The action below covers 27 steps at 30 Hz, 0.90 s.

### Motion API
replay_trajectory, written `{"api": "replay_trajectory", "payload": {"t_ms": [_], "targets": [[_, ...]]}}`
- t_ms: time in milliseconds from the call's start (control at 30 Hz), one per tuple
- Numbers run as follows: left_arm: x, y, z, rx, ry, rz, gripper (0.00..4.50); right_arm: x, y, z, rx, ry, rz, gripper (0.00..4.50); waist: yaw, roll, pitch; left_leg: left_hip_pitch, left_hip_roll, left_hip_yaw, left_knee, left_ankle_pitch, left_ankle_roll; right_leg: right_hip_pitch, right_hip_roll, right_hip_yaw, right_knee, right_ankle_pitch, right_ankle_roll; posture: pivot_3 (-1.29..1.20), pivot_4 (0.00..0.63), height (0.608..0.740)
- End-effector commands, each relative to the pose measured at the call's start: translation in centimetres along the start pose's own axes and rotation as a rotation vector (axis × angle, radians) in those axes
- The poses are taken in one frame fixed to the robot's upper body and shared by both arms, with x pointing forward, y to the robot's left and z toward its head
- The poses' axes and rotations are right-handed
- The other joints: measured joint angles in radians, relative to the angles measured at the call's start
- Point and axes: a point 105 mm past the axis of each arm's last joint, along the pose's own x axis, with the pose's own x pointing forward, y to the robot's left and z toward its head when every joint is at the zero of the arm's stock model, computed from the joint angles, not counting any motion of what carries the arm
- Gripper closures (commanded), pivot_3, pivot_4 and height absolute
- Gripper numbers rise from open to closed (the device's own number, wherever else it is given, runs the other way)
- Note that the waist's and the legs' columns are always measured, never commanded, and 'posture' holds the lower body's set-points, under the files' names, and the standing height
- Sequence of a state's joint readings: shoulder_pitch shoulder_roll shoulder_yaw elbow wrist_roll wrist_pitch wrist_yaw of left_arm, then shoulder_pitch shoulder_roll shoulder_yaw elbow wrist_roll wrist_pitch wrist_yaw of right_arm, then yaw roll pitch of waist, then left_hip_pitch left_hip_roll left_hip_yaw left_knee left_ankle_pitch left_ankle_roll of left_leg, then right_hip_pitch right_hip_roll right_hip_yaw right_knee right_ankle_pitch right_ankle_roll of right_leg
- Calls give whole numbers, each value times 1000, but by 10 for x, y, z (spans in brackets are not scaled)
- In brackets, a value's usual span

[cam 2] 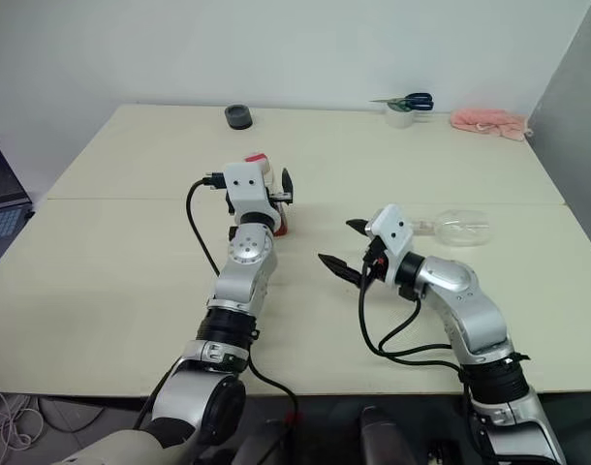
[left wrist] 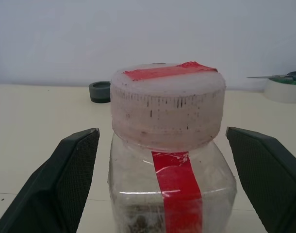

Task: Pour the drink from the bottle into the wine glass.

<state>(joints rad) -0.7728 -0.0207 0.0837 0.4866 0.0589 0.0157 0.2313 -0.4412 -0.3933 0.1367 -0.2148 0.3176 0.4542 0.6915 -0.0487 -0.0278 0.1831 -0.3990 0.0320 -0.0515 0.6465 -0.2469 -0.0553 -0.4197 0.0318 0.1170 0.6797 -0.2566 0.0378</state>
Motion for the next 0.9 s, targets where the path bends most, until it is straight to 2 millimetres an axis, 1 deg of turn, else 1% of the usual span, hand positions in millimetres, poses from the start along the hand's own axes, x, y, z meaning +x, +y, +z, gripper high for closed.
{"api": "replay_trajectory", "payload": {"t_ms": [33,100,167,267,367,400,467,567,600,700,733,767,833,900], "targets": [[3,-6,18,-20,-64,-10,15,-6,-2,15,-33,-46,-11,0,0,0,0,0,0,0,0,0,0,0,0,0,0,0,0,0,150,740],[3,-9,17,-21,-65,-16,15,-6,-2,15,-32,-47,-13,0,0,0,0,0,0,0,0,0,0,0,0,0,0,0,0,0,150,740],[2,-10,17,-22,-64,-18,410,-6,-2,15,-31,-46,-14,0,0,0,0,0,0,0,0,0,0,0,0,0,0,0,0,0,150,740],[2,-11,15,-23,-60,-20,1239,-5,-1,14,-31,-45,-14,0,0,0,0,0,0,0,0,0,0,0,0,0,0,0,0,0,150,740],[2,-11,15,-21,-58,-20,2189,-5,-1,15,-33,-47,-16,0,0,0,0,0,0,0,0,0,0,0,0,0,0,0,0,0,150,740],[2,-11,15,-20,-58,-19,2417,-5,-2,16,-34,-48,-16,0,0,0,0,0,0,0,0,0,0,0,0,0,0,0,0,0,150,740],[2,-9,15,-17,-60,-14,2464,-5,-2,18,-37,-51,-16,0,0,0,0,0,0,0,0,0,0,0,0,0,0,0,0,0,150,740],[3,-2,16,-12,-69,-6,2470,-3,-3,27,-41,-71,-21,0,0,0,0,0,0,0,0,0,0,0,0,0,0,0,0,0,150,740],[3,0,17,-6,-76,-12,2470,-1,-5,34,-45,-84,-37,0,-1,0,0,0,0,0,0,0,0,0,0,0,0,0,0,0,150,740],[-2,13,22,-36,-94,-169,2481,7,-33,76,7,-178,-192,0,-15,1,1,0,0,0,0,0,0,-1,0,1,1,0,0,0,150,740],[-5,17,24,-29,-105,-241,2500,9,-37,88,25,-200,-208,0,-17,1,1,0,0,1,-1,0,0,-2,0,1,2,0,0,0,150,740],[-10,21,24,6,-99,-316,2505,10,-39,95,26,-196,-208,0,-20,1,1,0,0,0,-1,1,-1,-2,0,1,2,0,0,0,150,740],[-19,29,25,58,-91,-424,2505,14,-35,95,22,-139,-180,0,-19,1,0,0,1,-2,-2,1,-1,-2,0,-2,2,0,0,0,150,740],[-29,32,25,48,-70,-523,2505,17,-27,95,59,-133,-130,0,-17,1,0,-1,1,-4,-2,1,-1,-2,0,-5,1,0,-1,0,150,740]]}}
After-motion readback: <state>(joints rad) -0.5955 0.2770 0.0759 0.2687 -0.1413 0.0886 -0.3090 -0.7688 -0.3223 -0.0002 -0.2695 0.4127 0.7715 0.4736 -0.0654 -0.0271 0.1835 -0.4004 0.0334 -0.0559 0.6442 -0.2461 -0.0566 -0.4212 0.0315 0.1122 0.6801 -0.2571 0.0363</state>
